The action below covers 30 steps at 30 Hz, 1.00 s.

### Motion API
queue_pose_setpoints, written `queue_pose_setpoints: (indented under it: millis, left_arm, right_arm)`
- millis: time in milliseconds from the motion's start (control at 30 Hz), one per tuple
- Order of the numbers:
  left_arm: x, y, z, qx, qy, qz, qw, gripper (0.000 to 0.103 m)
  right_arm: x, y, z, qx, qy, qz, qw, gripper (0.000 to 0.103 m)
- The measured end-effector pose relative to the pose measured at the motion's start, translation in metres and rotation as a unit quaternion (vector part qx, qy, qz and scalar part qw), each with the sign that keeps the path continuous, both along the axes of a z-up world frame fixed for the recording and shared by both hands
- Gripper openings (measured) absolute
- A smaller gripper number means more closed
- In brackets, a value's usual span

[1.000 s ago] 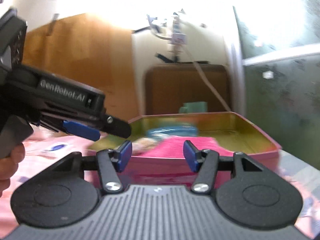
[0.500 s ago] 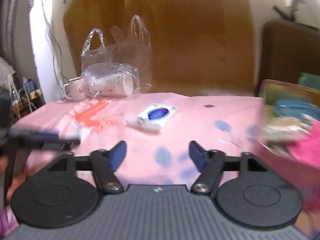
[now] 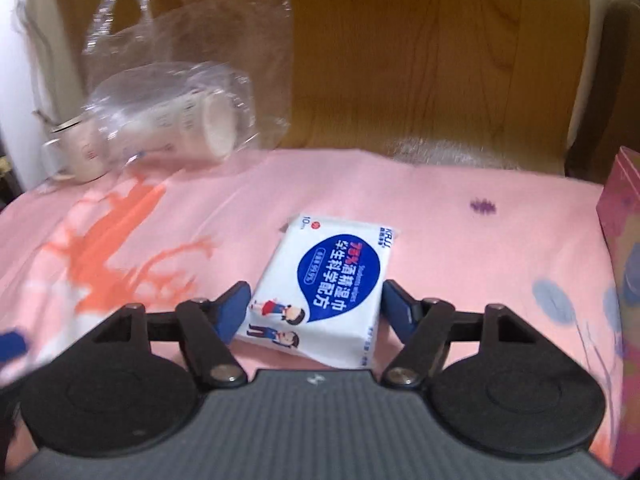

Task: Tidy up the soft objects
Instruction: 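Grasp the white wet-wipe pack with the right tool and set it down, then grasp the wet-wipe pack with the left tool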

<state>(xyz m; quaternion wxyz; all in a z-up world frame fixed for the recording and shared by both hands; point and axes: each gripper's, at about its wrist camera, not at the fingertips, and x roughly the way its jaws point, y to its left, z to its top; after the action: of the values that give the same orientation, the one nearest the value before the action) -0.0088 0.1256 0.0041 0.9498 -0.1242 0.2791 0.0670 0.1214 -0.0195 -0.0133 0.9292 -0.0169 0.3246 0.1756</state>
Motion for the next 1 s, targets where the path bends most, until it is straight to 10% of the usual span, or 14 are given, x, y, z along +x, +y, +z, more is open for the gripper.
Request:
queue_pose_setpoints:
  millis: [267, 533, 767, 1000]
  left_arm:
    - [0.002, -0.008, -0.002, 0.007, 0.025, -0.026, 0.9993, 0.086]
    - [-0.014, -0.080, 0.005, 0.017, 0.052, -0.151, 0.9869, 0.089]
    - [-0.024, -0.155, 0.011, -0.042, 0.112, -0.277, 0.9534, 0.080]
    - [-0.028, -0.163, 0.010, -0.077, 0.120, -0.262, 0.9544, 0.080]
  right_arm:
    - [-0.108, -0.059, 0.002, 0.009, 0.005, 0.095, 0.995, 0.074]
    - [-0.205, -0.116, -0.007, -0.003, -0.055, 0.033, 0.998, 0.077]
    - [-0.232, -0.144, -0.016, 0.005, -0.082, -0.025, 0.996, 0.087]
    - [-0.226, -0.146, -0.016, -0.026, -0.092, 0.015, 0.995, 0.080]
